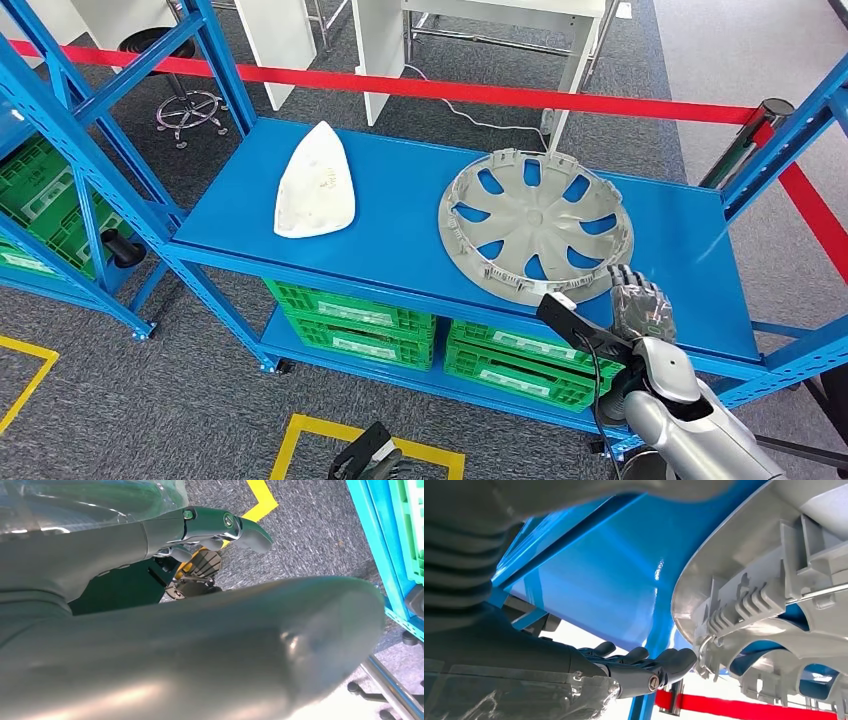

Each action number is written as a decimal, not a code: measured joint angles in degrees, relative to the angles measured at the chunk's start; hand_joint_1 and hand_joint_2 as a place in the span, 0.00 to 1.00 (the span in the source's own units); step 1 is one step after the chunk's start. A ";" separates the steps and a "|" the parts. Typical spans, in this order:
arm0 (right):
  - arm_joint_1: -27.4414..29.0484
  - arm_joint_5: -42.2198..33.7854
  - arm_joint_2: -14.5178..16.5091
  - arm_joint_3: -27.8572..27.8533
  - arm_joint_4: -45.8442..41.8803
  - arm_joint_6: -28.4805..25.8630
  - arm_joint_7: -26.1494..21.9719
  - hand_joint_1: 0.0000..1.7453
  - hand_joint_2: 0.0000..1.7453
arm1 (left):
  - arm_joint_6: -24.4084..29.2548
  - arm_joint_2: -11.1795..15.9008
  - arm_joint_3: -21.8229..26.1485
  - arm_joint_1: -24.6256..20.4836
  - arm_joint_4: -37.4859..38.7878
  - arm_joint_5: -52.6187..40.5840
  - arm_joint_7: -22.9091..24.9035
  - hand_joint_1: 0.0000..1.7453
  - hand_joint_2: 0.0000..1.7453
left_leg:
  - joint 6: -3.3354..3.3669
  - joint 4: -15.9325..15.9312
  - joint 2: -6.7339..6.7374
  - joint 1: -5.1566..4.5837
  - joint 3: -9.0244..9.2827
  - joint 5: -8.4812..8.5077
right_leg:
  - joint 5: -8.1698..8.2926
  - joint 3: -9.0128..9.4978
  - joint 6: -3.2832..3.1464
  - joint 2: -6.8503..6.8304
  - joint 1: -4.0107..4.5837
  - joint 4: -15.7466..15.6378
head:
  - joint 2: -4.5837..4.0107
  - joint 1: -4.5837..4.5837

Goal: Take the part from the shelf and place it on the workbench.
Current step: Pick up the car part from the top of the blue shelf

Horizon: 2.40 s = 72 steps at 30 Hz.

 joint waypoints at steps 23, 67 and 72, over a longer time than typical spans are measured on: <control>0.01 -2.19 0.07 -0.58 0.00 0.26 -0.27 0.00 1.00 | 0.00 0.00 -0.02 -0.16 -0.02 -0.32 0.00 0.00 0.00 | 0.00 0.00 0.00 0.00 0.01 0.00 | 0.00 0.01 0.00 0.00 0.00 0.00 | 0.00 0.00; 1.17 0.71 0.18 -0.70 -0.02 -2.58 0.32 0.00 0.00 | 0.00 0.00 -0.07 -0.18 -0.02 -0.20 0.00 0.00 0.00 | -0.10 -0.04 0.08 0.00 0.10 0.17 | 0.14 0.06 -0.10 0.05 0.01 -0.01 | 0.00 0.06; 0.96 1.98 0.08 -0.74 -0.30 -4.73 0.58 0.00 0.00 | 0.00 0.00 -0.07 -0.14 -0.02 -0.11 0.00 0.00 0.00 | -0.12 -0.05 0.08 0.00 0.10 0.16 | 0.11 0.07 -0.11 0.05 0.01 -0.01 | 0.00 0.06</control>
